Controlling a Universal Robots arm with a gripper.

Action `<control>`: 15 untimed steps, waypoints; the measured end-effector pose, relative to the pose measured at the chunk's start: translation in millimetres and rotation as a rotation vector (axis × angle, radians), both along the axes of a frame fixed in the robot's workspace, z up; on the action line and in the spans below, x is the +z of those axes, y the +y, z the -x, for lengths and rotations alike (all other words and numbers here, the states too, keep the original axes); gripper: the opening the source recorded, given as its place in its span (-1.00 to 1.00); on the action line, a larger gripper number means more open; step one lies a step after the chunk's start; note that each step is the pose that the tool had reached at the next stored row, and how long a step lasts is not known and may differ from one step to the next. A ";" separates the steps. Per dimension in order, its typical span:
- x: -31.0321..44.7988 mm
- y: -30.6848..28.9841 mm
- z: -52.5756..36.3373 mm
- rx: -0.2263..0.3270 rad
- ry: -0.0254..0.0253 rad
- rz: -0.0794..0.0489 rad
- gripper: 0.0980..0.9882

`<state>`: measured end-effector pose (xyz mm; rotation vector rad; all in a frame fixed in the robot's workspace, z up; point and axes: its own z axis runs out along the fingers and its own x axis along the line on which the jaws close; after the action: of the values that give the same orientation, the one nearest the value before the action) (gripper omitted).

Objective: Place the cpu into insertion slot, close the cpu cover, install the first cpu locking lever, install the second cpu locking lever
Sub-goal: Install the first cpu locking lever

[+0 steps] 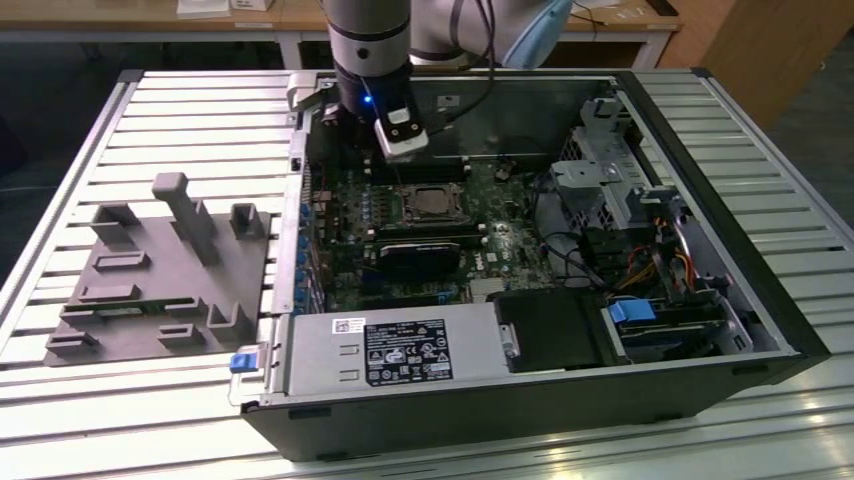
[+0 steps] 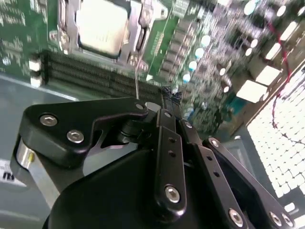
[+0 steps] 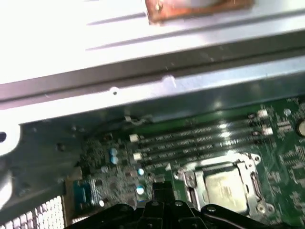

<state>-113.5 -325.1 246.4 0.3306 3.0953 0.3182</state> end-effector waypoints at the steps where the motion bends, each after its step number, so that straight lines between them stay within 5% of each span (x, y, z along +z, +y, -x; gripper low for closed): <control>1: 0.0 0.0 0.8 0.000 -0.0001 -0.014 -0.99; 4: 0.0 -0.1 2.2 0.000 -0.0002 -0.059 -0.99; 6: 0.0 -0.1 2.6 0.000 -0.0001 -0.071 -0.99; 15: -0.1 -0.1 -2.5 0.000 -0.0001 -0.073 -0.99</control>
<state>-111.0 -325.1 246.4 0.3319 3.0892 0.4317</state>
